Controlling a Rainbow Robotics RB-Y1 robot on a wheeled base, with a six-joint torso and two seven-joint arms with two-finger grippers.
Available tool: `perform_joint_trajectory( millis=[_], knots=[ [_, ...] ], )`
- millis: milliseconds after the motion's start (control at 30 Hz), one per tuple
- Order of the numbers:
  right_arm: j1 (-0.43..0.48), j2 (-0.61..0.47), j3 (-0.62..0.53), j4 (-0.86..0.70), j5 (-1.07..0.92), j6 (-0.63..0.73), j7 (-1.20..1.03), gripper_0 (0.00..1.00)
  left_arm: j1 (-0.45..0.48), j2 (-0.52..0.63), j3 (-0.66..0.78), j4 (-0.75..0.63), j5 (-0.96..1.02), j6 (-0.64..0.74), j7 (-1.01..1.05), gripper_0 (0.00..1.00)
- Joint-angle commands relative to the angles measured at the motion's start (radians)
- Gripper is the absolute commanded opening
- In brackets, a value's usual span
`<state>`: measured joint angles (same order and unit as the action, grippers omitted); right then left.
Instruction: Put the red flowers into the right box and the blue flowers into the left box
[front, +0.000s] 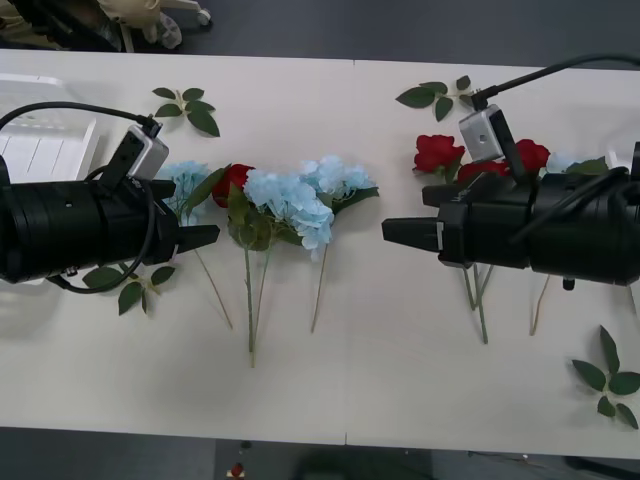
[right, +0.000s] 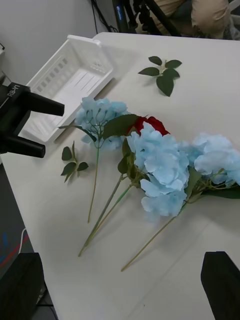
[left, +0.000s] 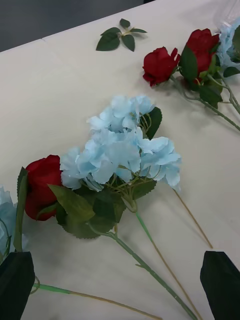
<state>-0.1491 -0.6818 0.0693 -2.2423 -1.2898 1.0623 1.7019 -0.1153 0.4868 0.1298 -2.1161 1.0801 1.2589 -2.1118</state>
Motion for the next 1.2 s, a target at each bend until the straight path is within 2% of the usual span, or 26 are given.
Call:
perform_joint_trajectory(
  millis=[33,300,400,600,700,933,1200],
  knots=[
    [0.054,0.044,0.006,-0.003,0.007,0.007,0.038,0.93,-0.014,0.009,0.013,-0.036,0.003,0.001,-0.039,0.97],
    [0.043,0.058,-0.036,-0.03,0.009,0.013,0.024,0.93,-0.014,0.009,0.013,-0.036,0.003,0.001,-0.039,0.98],
    [0.016,0.056,-0.086,-0.042,0.006,0.079,-0.034,0.93,-0.001,0.013,0.007,-0.024,0.014,-0.012,-0.039,0.98],
    [-0.04,0.05,-0.206,-0.063,-0.003,0.24,-0.234,0.93,0.009,0.102,-0.006,-0.022,0.08,-0.078,-0.034,0.98],
    [-0.04,0.038,-0.253,-0.077,0.003,0.298,-0.338,0.93,0.013,0.127,-0.006,-0.022,0.083,-0.078,-0.019,0.97],
    [-0.041,0.01,-0.348,-0.128,0.17,0.518,-0.538,0.93,0.019,0.176,-0.019,-0.022,0.06,-0.078,0.144,0.97],
    [-0.041,-0.024,-0.355,-0.04,0.323,0.561,-0.608,0.93,0.019,0.2,-0.047,-0.022,-0.028,-0.078,0.308,0.98]
  ],
)
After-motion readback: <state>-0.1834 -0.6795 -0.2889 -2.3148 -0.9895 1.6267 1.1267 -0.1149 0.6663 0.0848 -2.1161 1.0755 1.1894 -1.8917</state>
